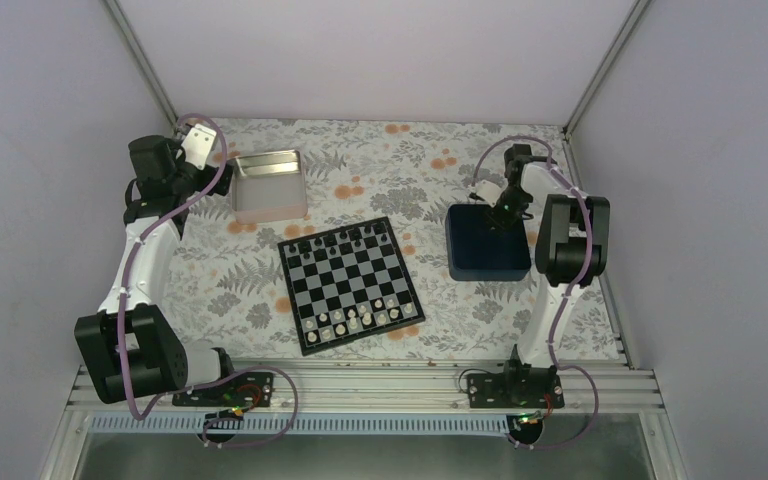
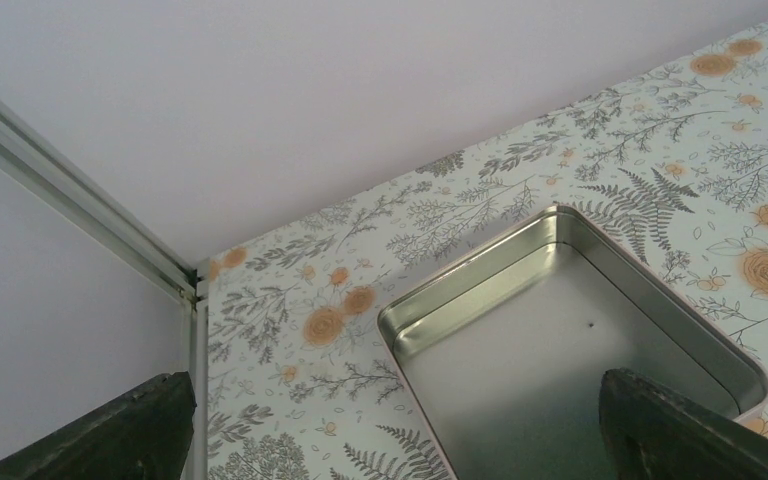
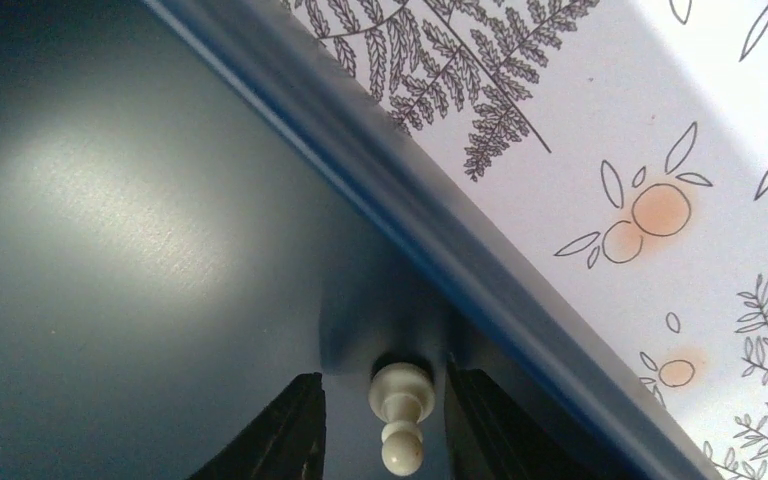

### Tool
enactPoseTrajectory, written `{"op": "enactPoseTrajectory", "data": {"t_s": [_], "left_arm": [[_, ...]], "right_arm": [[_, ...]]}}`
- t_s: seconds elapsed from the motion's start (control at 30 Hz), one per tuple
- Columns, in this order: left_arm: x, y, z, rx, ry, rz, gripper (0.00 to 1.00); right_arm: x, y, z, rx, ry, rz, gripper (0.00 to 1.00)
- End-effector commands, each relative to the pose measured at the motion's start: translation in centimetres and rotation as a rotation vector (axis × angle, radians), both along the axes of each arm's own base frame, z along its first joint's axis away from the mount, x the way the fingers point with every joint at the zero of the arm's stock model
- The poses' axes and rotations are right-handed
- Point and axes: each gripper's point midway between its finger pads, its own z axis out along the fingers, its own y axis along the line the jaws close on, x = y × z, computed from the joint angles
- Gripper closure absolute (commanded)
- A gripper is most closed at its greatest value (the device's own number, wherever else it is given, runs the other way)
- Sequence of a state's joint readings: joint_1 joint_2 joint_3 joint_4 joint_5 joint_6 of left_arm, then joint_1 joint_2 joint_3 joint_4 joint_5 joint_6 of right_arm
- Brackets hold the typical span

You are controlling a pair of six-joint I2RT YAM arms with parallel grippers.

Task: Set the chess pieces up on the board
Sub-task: Pick up the chess piece from the storage box, then place the chess piece on the chessboard.

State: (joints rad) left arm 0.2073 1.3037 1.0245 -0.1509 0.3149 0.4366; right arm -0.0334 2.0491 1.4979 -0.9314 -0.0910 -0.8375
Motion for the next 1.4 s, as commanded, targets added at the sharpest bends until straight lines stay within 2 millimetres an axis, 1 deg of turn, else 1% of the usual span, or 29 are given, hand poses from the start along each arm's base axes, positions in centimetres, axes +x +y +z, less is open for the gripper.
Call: {"op": "enactPoseTrajectory", "data": {"t_s": [0.0,0.1,0.2,0.3,0.4,0.5,0.57,0.7,0.77,0.83,0.87,0.9,0.97,1.1,1.17,1.37], "left_arm": [[0.0,0.2,0.5,0.006,-0.025,0.003,0.00],[0.0,0.2,0.6,0.005,-0.025,0.003,0.00],[-0.1,0.2,0.7,0.004,-0.028,0.002,0.00],[-0.1,0.2,0.8,0.002,-0.029,0.001,0.00],[-0.1,0.1,0.9,0.000,-0.030,-0.001,0.00],[-0.1,0.1,1.0,0.000,-0.034,-0.002,0.00],[-0.2,0.1,1.1,-0.001,-0.036,-0.002,0.00],[-0.2,0.1,1.2,0.000,-0.038,-0.001,0.00],[-0.2,0.1,1.2,0.001,-0.039,0.000,0.00],[-0.2,0.1,1.4,0.001,-0.044,-0.001,0.00],[-0.2,0.1,1.4,0.002,-0.044,-0.001,0.00],[-0.2,0.1,1.5,0.002,-0.045,-0.001,0.00],[-0.2,0.1,1.6,0.002,-0.046,0.000,0.00],[-0.1,0.1,1.3,0.000,-0.041,-0.002,0.00],[-0.1,0.1,1.3,0.000,-0.040,-0.002,0.00],[0.0,0.3,1.3,0.000,-0.040,0.008,0.00]], "right_arm": [[0.5,0.3,-0.2,0.000,-0.013,0.000,0.71],[0.2,0.0,-0.5,-0.014,-0.002,-0.004,0.81],[0.0,0.0,0.0,-0.020,-0.004,-0.004,0.89],[-0.5,0.2,1.2,-0.032,-0.014,0.003,0.93],[-1.2,1.2,2.8,-0.046,-0.029,0.026,0.94],[-2.3,3.2,4.9,-0.060,-0.046,0.066,0.94],[-3.0,5.2,6.5,-0.065,-0.065,0.104,0.94],[-4.5,10.1,9.6,-0.056,-0.101,0.203,0.94],[-5.5,12.6,10.7,-0.049,-0.111,0.253,0.94],[-6.9,15.2,11.2,-0.038,-0.103,0.311,0.94],[-7.9,16.7,11.3,-0.032,-0.097,0.351,0.94],[-8.5,17.4,11.1,-0.028,-0.085,0.365,0.93],[-10.3,19.4,10.6,-0.021,-0.063,0.421,0.94],[-13.5,22.0,8.6,-0.005,-0.018,0.503,0.94],[-15.0,22.5,7.6,0.000,0.015,0.524,0.94],[-17.6,23.3,5.4,0.012,0.066,0.555,0.93]]}}
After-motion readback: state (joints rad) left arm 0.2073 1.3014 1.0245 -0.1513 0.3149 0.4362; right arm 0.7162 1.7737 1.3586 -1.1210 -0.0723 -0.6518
